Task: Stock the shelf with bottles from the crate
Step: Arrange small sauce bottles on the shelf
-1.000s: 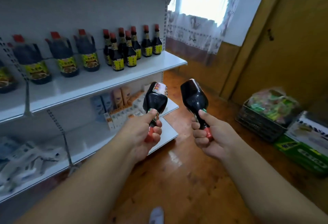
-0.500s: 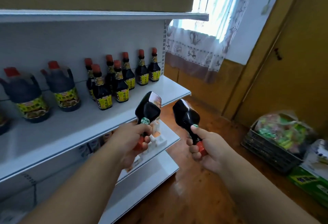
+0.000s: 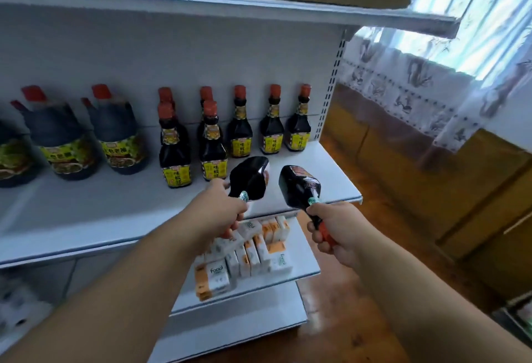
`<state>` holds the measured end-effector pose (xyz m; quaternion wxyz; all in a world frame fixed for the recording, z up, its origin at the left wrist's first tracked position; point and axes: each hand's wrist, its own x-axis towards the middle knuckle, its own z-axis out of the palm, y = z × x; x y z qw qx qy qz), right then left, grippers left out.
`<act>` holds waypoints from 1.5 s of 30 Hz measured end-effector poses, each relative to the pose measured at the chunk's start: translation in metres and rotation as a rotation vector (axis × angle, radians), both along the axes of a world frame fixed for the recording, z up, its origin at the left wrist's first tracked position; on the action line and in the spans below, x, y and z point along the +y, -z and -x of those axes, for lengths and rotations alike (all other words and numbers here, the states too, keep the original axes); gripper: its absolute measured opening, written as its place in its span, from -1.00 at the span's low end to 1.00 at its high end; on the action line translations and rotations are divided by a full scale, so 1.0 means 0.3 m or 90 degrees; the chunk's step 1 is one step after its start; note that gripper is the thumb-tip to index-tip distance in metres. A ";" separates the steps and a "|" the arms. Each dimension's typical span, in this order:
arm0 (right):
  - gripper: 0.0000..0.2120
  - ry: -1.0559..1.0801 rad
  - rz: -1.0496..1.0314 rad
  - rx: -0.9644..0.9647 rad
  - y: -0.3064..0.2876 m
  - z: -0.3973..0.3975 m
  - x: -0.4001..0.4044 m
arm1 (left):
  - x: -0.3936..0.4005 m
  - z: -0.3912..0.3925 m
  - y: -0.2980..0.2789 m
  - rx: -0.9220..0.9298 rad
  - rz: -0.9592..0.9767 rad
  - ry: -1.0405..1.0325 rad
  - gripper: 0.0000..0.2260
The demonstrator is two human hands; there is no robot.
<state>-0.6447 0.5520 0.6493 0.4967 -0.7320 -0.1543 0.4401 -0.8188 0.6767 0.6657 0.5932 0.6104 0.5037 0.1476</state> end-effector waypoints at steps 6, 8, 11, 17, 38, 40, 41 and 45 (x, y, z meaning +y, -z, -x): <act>-0.74 -0.144 0.031 -0.108 -0.002 -0.262 0.139 | 0.051 -0.186 -0.059 0.088 -0.071 -0.021 -0.46; -0.75 -0.172 0.034 -0.097 -0.019 -0.307 0.161 | 0.057 -0.225 -0.088 0.137 -0.110 -0.006 -0.51; -0.87 -0.218 0.026 -0.041 -0.056 -0.354 0.185 | 0.079 -0.265 -0.137 0.214 -0.145 0.019 -0.63; -0.81 -0.230 0.004 0.075 -0.082 -0.394 0.255 | 0.149 -0.346 -0.198 0.369 -0.197 0.084 -0.85; -0.68 -0.286 -0.005 -0.446 -0.188 -0.428 0.575 | 0.376 -0.438 -0.126 0.094 -0.270 -0.058 -0.89; -0.60 -0.281 -0.017 -0.534 -0.170 -0.450 0.599 | 0.377 -0.457 -0.102 0.118 -0.336 -0.075 -0.83; -0.58 -0.275 -0.031 -0.559 -0.156 -0.463 0.609 | 0.375 -0.470 -0.090 0.145 -0.376 -0.087 -0.78; -0.62 -0.273 -0.123 -0.541 -0.078 -0.496 0.615 | 0.344 -0.508 0.022 0.168 -0.431 -0.181 -0.63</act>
